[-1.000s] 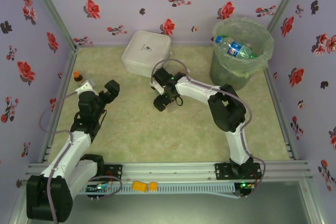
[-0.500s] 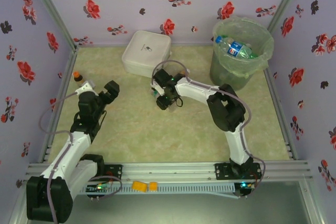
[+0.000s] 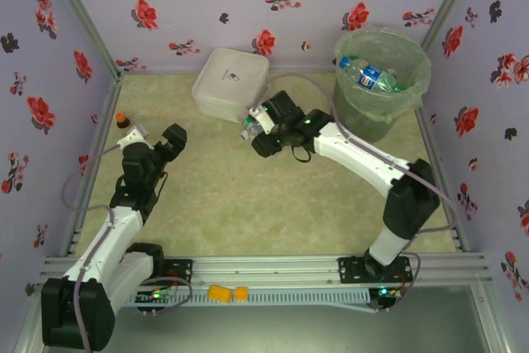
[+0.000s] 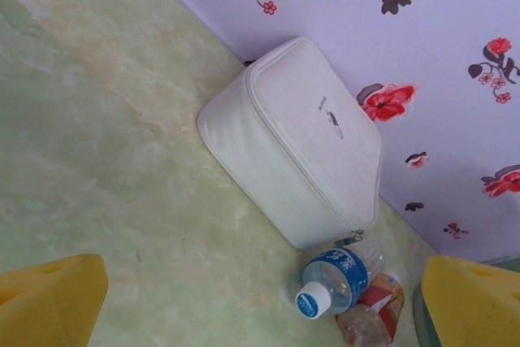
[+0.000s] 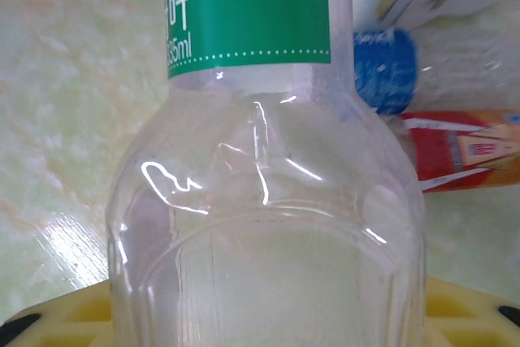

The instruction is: Put the plastic bottles in the bin

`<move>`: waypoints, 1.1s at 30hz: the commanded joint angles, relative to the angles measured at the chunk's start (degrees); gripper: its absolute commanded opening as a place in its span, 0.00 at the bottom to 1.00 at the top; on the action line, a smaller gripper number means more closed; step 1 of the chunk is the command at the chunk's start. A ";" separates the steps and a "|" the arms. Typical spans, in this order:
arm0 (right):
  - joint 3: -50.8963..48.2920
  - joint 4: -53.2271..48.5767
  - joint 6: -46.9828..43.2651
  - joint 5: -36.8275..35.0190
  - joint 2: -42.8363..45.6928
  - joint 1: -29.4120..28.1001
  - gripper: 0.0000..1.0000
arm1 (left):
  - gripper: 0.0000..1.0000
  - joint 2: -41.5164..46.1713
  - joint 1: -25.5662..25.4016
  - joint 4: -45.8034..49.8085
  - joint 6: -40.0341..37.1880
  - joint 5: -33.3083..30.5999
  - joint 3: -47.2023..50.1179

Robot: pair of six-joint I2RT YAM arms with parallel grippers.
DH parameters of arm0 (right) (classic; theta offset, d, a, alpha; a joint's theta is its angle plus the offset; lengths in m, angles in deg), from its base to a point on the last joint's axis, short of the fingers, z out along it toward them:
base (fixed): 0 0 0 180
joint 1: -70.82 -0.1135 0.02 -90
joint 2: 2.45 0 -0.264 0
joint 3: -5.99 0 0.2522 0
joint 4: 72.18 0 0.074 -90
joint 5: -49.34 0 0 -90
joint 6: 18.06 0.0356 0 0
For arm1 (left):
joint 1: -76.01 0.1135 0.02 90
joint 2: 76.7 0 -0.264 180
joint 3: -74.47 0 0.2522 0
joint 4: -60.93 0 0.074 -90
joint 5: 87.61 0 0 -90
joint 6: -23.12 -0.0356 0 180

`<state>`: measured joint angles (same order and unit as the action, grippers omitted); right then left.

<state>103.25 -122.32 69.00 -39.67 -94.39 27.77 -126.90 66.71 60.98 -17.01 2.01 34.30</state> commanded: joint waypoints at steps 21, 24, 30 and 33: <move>2.49 2.49 5.55 -3.89 18.89 24.85 0.48 | 1.00 -9.64 -10.90 -6.16 2.63 0.38 -3.03; 4.51 3.29 6.00 -5.17 17.75 28.68 0.48 | 1.00 -10.60 -11.57 -6.41 2.78 0.38 -3.20; 8.69 3.77 5.63 -7.26 14.62 36.28 0.48 | 1.00 -13.06 -13.26 -7.64 3.50 0.38 -3.55; 10.30 4.42 5.75 -7.61 12.12 39.88 0.48 | 1.00 -14.73 -14.45 -7.97 3.50 0.48 -4.29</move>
<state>111.32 -120.12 73.96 -45.35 -80.36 65.45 -140.43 53.24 55.12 -14.21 2.42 32.03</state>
